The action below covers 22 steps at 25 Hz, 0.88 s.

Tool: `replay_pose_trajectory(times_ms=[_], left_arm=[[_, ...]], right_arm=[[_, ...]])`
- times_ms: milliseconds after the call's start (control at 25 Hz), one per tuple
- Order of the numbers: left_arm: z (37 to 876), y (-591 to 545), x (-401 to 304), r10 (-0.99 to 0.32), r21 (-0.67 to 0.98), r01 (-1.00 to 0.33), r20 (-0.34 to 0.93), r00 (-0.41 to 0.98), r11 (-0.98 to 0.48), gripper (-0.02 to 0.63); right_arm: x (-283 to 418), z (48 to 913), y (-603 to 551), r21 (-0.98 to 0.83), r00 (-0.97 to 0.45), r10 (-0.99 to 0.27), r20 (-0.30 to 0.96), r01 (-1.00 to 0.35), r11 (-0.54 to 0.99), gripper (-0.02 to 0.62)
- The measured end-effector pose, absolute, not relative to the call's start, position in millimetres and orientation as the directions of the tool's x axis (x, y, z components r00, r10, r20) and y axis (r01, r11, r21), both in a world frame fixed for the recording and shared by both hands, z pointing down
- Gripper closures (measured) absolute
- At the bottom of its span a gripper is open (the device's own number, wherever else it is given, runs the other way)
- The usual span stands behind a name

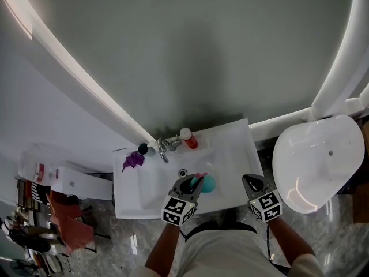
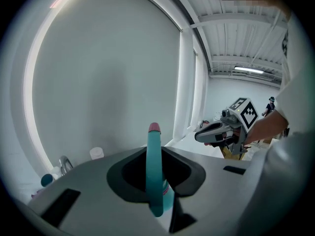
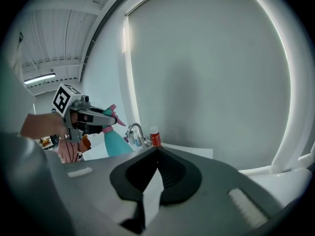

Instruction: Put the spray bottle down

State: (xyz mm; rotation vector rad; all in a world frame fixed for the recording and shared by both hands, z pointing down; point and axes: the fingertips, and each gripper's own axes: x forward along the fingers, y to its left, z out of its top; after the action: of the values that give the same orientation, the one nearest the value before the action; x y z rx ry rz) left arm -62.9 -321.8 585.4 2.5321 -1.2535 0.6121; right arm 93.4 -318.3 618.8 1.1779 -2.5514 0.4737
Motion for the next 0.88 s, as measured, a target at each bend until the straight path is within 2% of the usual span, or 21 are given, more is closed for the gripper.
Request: replay_pose_trajectory(times_ms=[560, 880], left_arm=[[608, -379, -42, -0.625, 0.029, -0.728, 0.489, 0.608, -0.685, 0.543], [648, -431, -44, -0.618, 0.037, -0.73, 0.504, 0.603, -0.682, 0.543]], right_arm=[[99, 630, -350, -0.182, -0.532, -0.738, 0.414, -0.843, 0.506, 0.584], [89, 645, -367, -0.187, -0.454, -0.768, 0.452, -0.89, 0.416, 0.585]])
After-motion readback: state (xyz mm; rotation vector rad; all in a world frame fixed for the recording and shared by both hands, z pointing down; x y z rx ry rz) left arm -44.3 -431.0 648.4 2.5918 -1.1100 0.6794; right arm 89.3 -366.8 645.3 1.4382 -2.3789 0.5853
